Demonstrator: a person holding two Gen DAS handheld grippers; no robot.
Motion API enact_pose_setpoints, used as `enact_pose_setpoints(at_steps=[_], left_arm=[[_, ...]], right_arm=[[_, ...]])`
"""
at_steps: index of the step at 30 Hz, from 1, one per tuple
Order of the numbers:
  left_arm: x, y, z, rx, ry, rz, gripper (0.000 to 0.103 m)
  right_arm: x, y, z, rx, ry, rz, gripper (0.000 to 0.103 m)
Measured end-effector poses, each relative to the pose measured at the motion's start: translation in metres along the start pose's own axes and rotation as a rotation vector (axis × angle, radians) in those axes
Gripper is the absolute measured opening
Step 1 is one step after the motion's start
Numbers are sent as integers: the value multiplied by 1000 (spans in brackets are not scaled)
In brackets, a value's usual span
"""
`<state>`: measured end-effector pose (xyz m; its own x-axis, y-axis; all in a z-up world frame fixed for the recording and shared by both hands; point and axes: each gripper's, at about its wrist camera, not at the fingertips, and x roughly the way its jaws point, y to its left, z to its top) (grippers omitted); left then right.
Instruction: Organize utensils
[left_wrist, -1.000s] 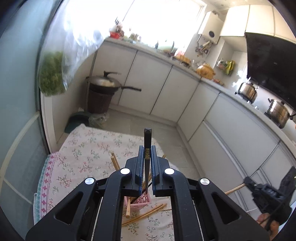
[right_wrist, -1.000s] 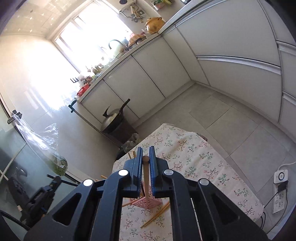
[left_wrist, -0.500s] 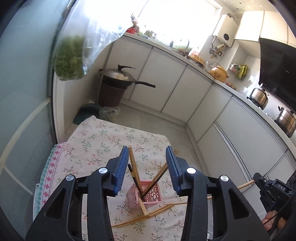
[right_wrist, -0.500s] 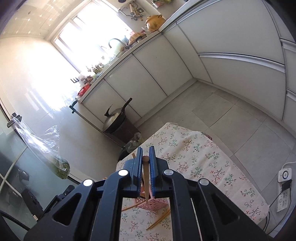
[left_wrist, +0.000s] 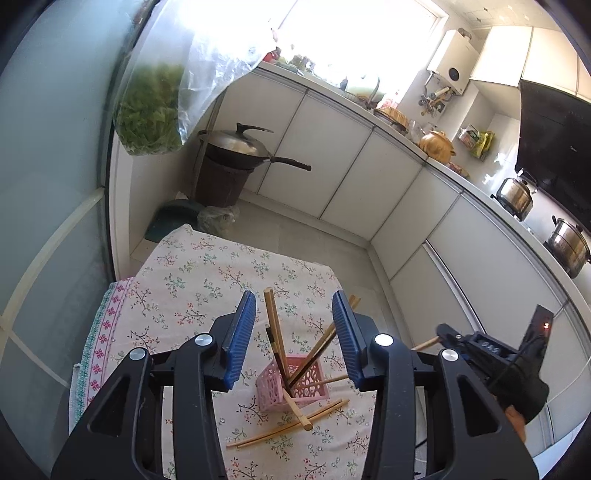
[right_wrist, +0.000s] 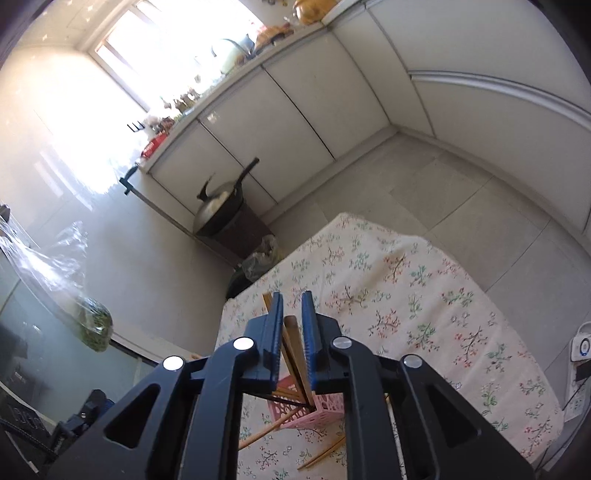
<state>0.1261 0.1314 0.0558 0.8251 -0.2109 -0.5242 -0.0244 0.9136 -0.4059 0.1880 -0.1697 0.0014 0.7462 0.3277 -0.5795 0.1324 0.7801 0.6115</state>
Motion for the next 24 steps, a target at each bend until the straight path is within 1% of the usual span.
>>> enact_pose_setpoints(at_steps=[2,5,6,9,10,11,13,17,20,22,24], left_arm=[[-1,-3,-1,12,-2,-7,42],[-3,-11,-4,29,-2,-24,45],[-4,-16,-6,41,-3,-24,47],[-6,-27,-12,81,-11,-22,52],[-7,-31,-14,93,-15,-20,53],[-8,-34,-15,107,-21,-18,55],[-12,-39,-17,127,-41,-12,56],[-15,-38,-17,129,-55,-14,61],[-12,-35,-16,123,-44,-4,62],[-10,-36,-17,129,-40,1,62],[-11,-38,-19,143,-47,9,65]], right_arm=[[-5,4,-2,-36,-7,1,16],[-26,13,-5,-98,-61,-11,17],[-34,16,-7,-114,-76,-12,19],[-47,17,-8,-138,-111,-23,33],[-50,18,-9,-151,-119,-26,34],[-51,16,-8,-152,-119,-28,36],[-52,10,-6,-126,-110,-28,36],[-57,6,-3,-121,-105,-22,37],[-65,15,-5,-169,-124,-34,46],[-71,25,-10,-225,-140,-53,51],[-75,32,-15,-267,-156,-71,59]])
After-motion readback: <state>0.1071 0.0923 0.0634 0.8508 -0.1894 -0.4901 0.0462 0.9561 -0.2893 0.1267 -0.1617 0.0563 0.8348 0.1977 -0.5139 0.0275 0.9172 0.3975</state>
